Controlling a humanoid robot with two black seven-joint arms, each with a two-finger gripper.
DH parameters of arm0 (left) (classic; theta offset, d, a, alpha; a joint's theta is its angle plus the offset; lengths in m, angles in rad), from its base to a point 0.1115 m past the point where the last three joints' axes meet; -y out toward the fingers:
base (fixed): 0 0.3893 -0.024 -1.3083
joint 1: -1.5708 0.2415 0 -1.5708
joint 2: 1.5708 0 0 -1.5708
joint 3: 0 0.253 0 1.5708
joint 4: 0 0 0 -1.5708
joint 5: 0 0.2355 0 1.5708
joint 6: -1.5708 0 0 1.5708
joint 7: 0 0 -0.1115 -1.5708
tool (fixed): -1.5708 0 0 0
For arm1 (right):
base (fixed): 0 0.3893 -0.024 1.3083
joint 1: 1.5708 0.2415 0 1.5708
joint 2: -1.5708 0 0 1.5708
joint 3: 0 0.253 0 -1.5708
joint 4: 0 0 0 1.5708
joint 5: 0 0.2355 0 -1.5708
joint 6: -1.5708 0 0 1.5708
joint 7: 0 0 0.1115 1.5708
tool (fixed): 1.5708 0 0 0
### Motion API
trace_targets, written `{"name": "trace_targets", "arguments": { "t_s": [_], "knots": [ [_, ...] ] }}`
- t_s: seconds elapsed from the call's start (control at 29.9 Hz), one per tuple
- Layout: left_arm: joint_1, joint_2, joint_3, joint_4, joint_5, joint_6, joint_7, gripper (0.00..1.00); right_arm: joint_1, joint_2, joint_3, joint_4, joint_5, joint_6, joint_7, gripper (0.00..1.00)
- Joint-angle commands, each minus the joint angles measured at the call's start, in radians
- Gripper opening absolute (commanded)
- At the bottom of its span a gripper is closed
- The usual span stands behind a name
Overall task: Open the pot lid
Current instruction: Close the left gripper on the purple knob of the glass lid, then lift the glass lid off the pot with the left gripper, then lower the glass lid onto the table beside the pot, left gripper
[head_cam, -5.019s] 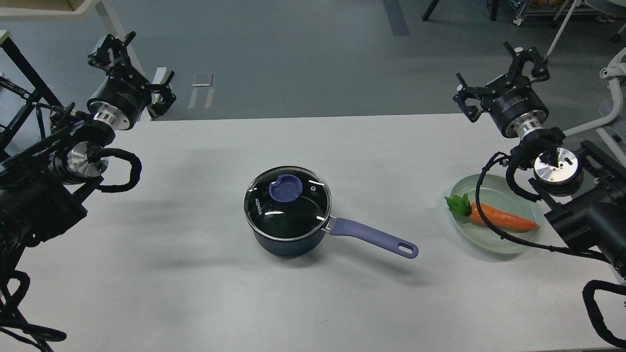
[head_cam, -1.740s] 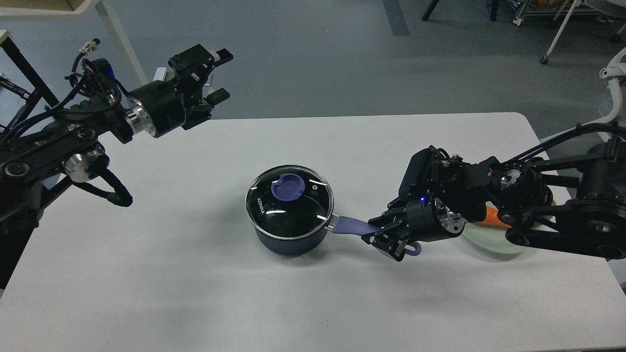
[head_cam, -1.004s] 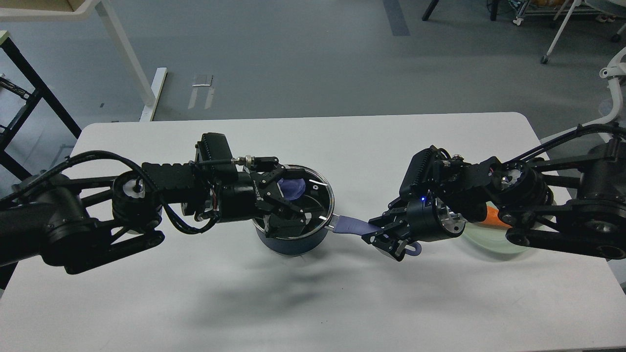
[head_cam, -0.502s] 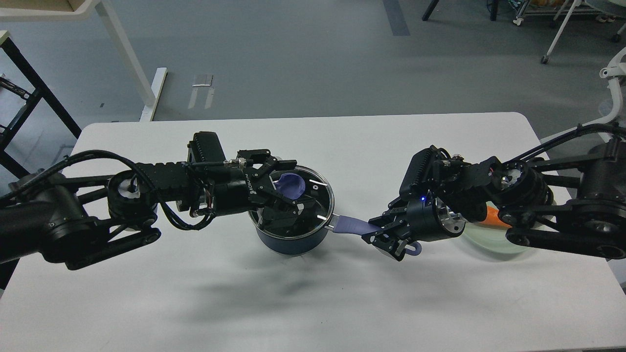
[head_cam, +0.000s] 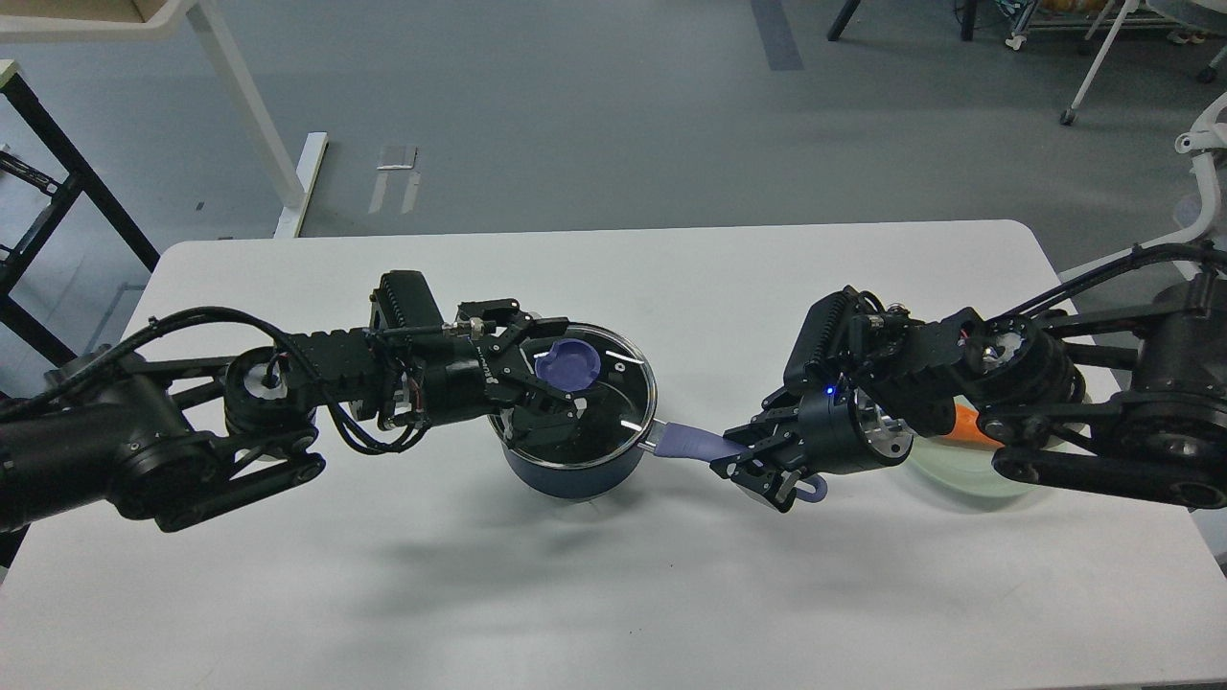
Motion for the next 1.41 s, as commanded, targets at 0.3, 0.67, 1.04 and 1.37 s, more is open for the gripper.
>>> {"name": "trace_targets", "arguments": {
  "t_s": [0.3,0.67,1.04,1.37],
  "knots": [
    [-0.006,-0.003,0.034,0.001,0.003,0.018,-0.002,0.51,0.005,-0.001,0.001,-0.001,0.0,0.0,0.0,0.23],
    [-0.078,0.096,0.015,-0.016,-0.068,0.02,-0.015,0.41,0.002,-0.012,-0.002,-0.001,0.0,0.0,0.0,0.23],
    [-0.061,0.477,0.058,-0.086,-0.142,0.021,-0.072,0.41,0.005,-0.036,-0.008,0.002,0.003,-0.002,0.0,0.23],
    [0.207,0.512,0.115,0.116,-0.146,0.21,-0.109,0.41,0.004,-0.05,-0.007,0.003,0.005,-0.002,0.0,0.23]
  ]
}}
